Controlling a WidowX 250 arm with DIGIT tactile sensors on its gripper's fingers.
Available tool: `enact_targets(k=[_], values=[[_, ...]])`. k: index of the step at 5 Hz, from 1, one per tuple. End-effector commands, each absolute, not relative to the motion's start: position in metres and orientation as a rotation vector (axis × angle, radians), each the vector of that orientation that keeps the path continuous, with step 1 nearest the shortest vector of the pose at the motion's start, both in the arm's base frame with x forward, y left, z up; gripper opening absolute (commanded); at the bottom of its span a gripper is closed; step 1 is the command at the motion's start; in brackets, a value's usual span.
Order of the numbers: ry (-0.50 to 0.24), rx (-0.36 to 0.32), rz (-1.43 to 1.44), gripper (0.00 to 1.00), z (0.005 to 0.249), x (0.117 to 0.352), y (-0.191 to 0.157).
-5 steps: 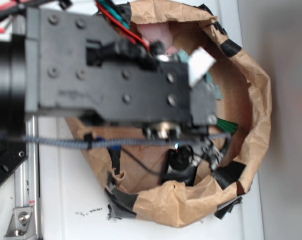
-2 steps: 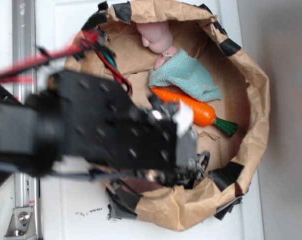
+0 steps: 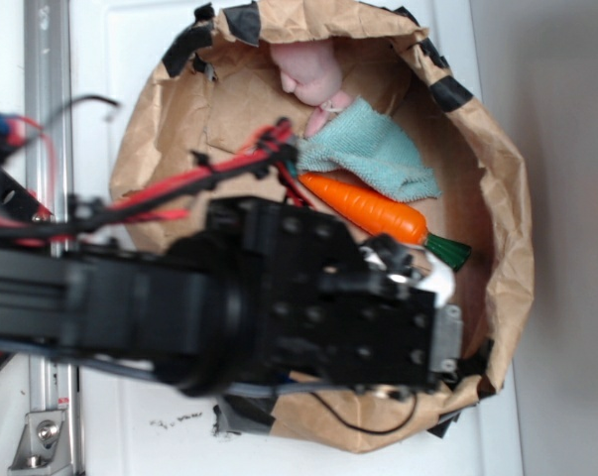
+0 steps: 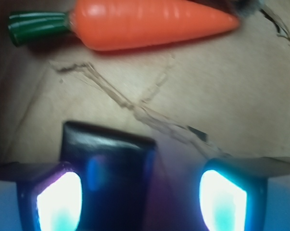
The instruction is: Grab the black box.
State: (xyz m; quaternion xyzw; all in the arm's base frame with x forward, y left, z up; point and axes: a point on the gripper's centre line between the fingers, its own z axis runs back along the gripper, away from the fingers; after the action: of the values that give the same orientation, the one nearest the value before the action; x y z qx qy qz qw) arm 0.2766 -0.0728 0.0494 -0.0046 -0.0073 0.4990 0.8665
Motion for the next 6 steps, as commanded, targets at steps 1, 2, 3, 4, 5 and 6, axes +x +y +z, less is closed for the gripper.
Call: enact_targets(k=[1, 2, 3, 4, 5, 6], values=[[-0.033, -0.013, 1.045, 1.00, 0.040, 0.290, -0.072], [-0.002, 0.022, 0.989, 1.00, 0.023, 0.265, -0.073], [0.020, 0.028, 0.955, 1.00, 0.024, 0.238, -0.074], [-0.005, -0.028, 0.931, 0.00, 0.031, 0.226, -0.068], [0.027, -0.128, 0.839, 0.00, 0.061, 0.238, -0.043], [-0.024, -0.151, 0.745, 0.00, 0.104, 0.258, -0.007]])
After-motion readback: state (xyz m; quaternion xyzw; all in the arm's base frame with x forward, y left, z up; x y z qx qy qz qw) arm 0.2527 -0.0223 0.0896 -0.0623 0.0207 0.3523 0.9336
